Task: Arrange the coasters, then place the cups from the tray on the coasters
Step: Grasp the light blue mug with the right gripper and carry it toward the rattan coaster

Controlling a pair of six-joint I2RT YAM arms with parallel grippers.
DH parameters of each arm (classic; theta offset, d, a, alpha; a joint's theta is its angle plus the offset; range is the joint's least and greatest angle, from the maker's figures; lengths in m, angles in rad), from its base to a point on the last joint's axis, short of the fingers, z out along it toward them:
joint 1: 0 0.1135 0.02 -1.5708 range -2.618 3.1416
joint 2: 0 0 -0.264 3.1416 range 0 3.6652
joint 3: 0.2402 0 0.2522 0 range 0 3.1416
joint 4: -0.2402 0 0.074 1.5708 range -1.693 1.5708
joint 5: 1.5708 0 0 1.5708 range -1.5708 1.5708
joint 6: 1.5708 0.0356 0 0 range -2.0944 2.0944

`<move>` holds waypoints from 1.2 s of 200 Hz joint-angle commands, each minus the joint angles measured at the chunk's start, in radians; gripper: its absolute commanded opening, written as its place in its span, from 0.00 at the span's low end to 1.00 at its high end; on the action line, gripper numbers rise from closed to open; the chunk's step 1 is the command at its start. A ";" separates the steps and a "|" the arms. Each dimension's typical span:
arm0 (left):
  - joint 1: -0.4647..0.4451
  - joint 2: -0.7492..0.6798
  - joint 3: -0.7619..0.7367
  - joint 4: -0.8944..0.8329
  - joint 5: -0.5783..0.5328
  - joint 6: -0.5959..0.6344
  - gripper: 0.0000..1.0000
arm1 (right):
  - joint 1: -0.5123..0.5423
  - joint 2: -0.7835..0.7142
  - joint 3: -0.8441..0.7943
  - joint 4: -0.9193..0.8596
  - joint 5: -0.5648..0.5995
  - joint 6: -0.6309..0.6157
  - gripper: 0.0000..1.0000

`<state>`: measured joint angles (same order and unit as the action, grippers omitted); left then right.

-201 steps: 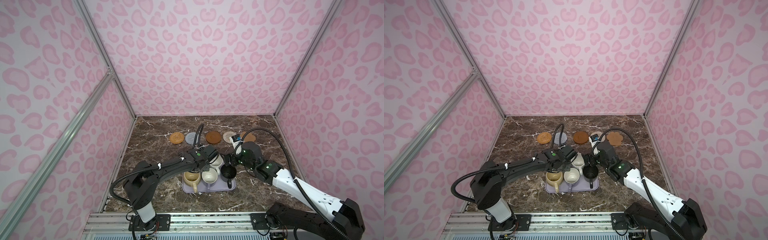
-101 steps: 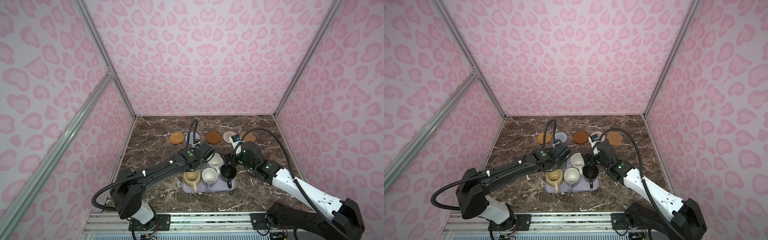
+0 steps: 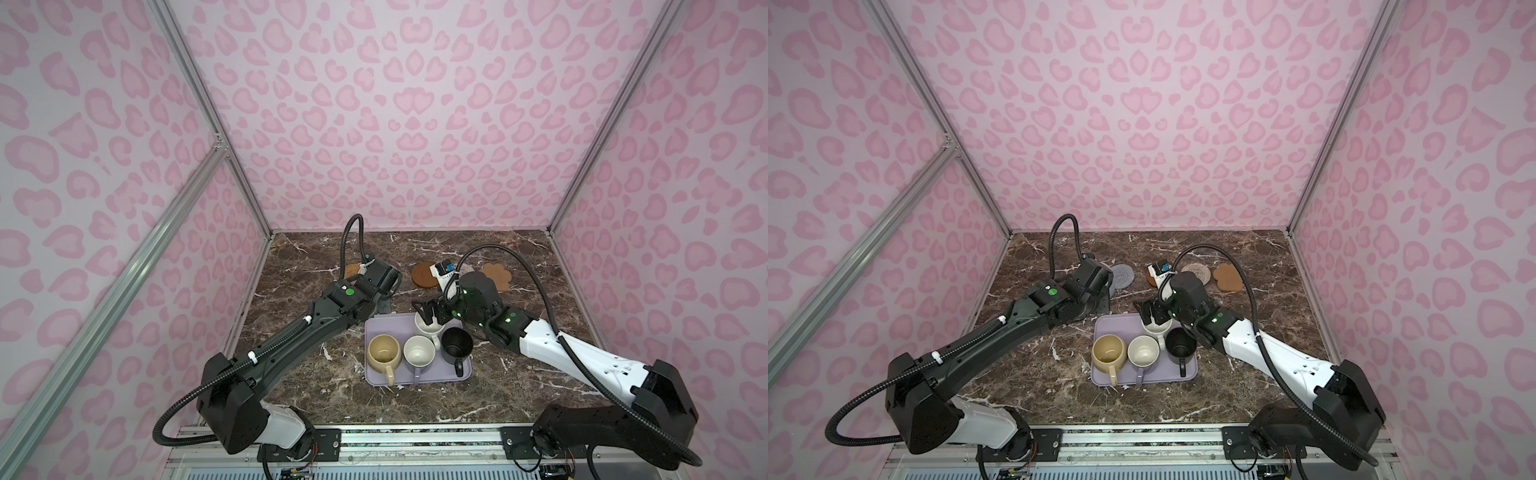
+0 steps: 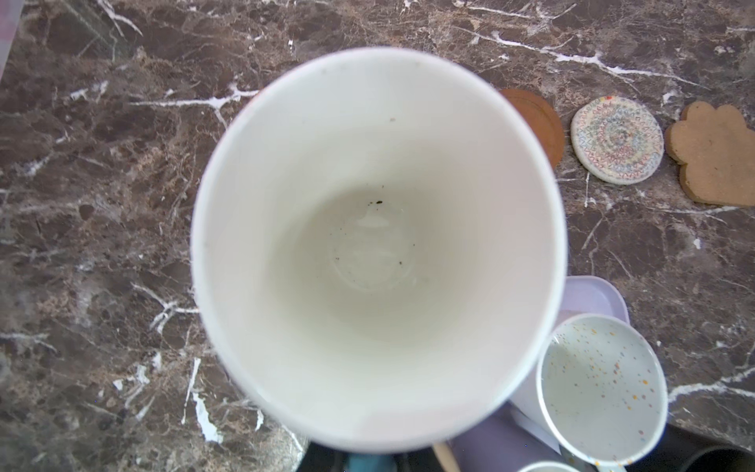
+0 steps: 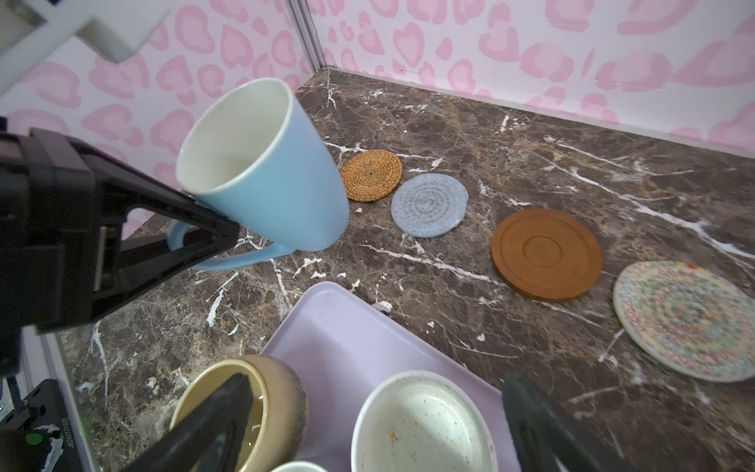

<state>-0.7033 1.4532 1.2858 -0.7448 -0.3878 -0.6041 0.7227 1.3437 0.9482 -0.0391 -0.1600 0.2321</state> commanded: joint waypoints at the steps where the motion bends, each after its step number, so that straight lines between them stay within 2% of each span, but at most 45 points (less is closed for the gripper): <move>1: 0.043 0.025 0.040 0.050 -0.031 0.096 0.00 | 0.002 0.069 0.051 0.047 -0.007 0.024 0.97; 67: 0.202 0.129 0.083 0.136 0.021 0.179 0.00 | -0.003 0.273 0.228 0.040 0.005 0.028 0.98; 113: 0.307 0.249 0.112 0.241 0.096 0.225 0.00 | -0.027 0.402 0.346 0.009 -0.040 0.040 0.97; 178: 0.352 0.428 0.209 0.274 0.086 0.249 0.00 | -0.053 0.449 0.378 -0.010 -0.054 0.045 0.96; 240: 0.370 0.484 0.224 0.284 0.117 0.244 0.01 | -0.072 0.444 0.345 0.007 -0.072 0.065 0.95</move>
<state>-0.3359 1.9285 1.4982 -0.5282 -0.2764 -0.3664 0.6487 1.7847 1.3037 -0.0498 -0.2169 0.2882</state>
